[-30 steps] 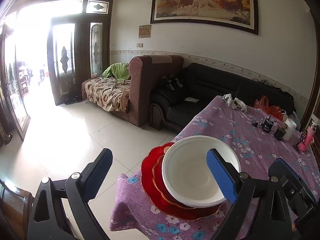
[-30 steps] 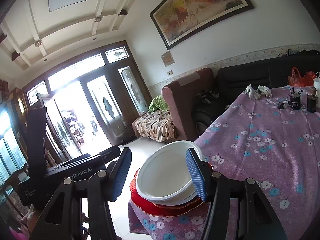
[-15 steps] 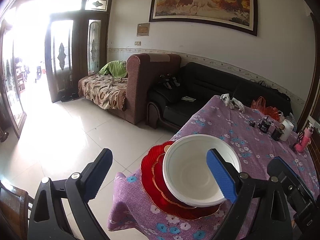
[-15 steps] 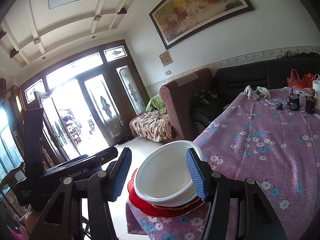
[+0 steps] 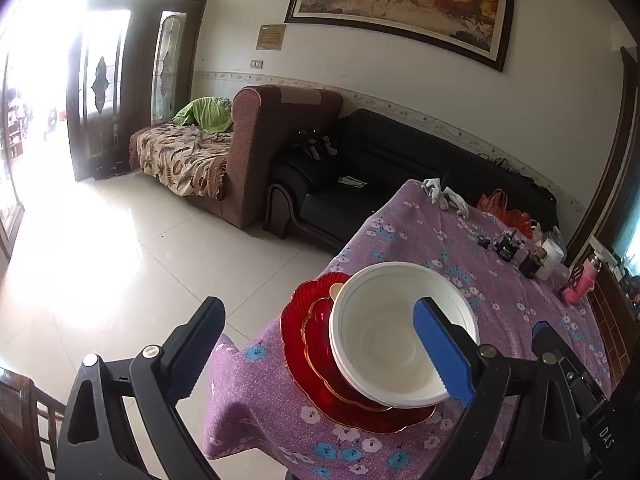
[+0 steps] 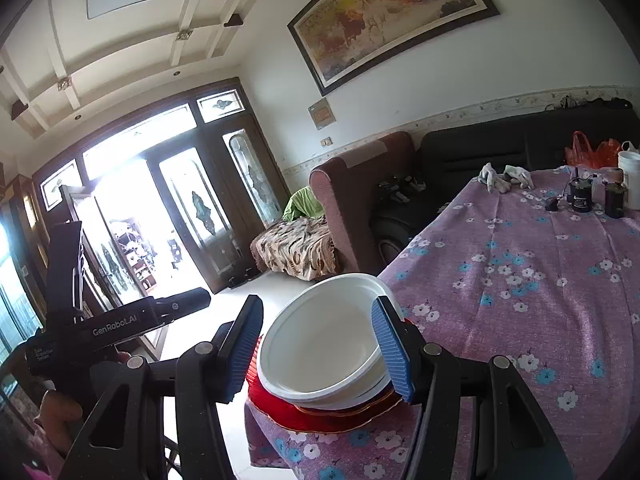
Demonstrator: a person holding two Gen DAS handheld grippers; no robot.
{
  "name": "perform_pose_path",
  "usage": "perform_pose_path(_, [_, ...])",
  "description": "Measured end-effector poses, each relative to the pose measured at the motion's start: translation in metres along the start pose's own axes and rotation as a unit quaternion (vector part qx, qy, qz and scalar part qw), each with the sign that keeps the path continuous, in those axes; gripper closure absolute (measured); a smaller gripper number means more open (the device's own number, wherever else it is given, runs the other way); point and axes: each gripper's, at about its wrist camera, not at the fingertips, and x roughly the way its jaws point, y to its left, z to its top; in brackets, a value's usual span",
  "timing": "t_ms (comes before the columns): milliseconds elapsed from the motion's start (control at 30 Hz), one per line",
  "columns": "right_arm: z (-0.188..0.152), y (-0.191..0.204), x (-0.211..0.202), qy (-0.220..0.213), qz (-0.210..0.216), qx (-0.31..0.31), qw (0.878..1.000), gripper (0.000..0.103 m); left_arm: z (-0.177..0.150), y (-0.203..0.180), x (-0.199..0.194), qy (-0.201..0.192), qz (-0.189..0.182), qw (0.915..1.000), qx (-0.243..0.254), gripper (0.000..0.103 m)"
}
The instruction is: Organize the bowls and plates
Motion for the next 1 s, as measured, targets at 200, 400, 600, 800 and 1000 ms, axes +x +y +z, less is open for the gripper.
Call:
perform_pose_path(200, [-0.001, -0.004, -0.001, 0.000, -0.001, 0.003, 1.000, 0.042, -0.004, -0.011, 0.003, 0.001, 0.006, 0.9999, 0.015, 0.008])
perform_pose_path(400, [-0.001, -0.010, 0.001, 0.002, -0.003, 0.015, 1.000, 0.042, -0.007, -0.018, 0.008, 0.002, 0.014, 0.9995, 0.028, 0.008])
perform_pose_path(600, [-0.002, -0.011, 0.002, 0.005, -0.003, 0.014, 1.000, 0.042, -0.008, -0.017, 0.009, -0.003, 0.027, 0.9993, 0.025, 0.008])
perform_pose_path(800, [-0.003, -0.011, 0.005, 0.007, -0.003, 0.016, 1.000, 0.042, -0.008, -0.013, 0.011, -0.002, 0.039, 0.9991, 0.016, 0.008])
perform_pose_path(1000, [-0.003, -0.011, 0.006, 0.005, -0.003, 0.015, 1.000, 0.042, -0.008, -0.013, 0.012, -0.003, 0.041, 0.9990, 0.016, 0.008])
